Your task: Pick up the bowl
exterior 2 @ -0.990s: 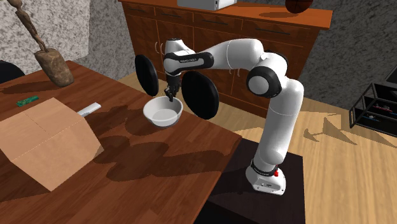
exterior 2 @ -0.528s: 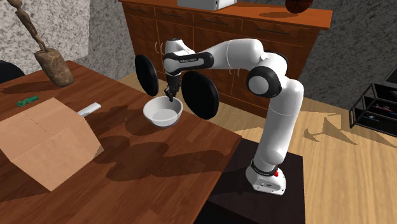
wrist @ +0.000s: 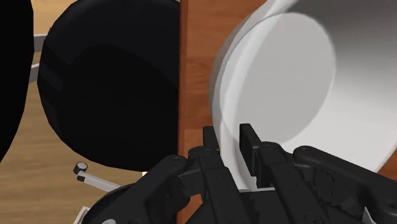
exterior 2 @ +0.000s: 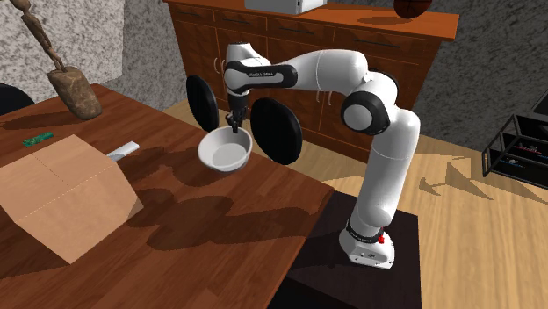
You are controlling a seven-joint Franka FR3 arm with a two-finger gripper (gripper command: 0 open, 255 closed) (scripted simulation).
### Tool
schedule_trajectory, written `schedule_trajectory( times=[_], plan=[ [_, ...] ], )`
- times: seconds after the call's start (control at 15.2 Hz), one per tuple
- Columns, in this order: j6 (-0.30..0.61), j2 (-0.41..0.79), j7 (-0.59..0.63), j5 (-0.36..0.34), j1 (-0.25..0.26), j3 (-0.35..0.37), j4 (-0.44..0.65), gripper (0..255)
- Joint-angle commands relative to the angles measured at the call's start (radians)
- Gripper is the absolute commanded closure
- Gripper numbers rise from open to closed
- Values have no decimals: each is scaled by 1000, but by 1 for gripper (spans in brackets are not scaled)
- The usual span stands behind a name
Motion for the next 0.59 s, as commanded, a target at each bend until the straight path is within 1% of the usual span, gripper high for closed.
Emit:
schedule_trajectory(
  times=[0.0, 0.4, 0.53],
  plan=[
    [-25, -1, 3, -1, -1, -1, 25, 255],
    [-106, 3, 12, -3, -3, -2, 110, 255],
    [-108, 3, 12, -3, -3, -2, 112, 255]
  ],
)
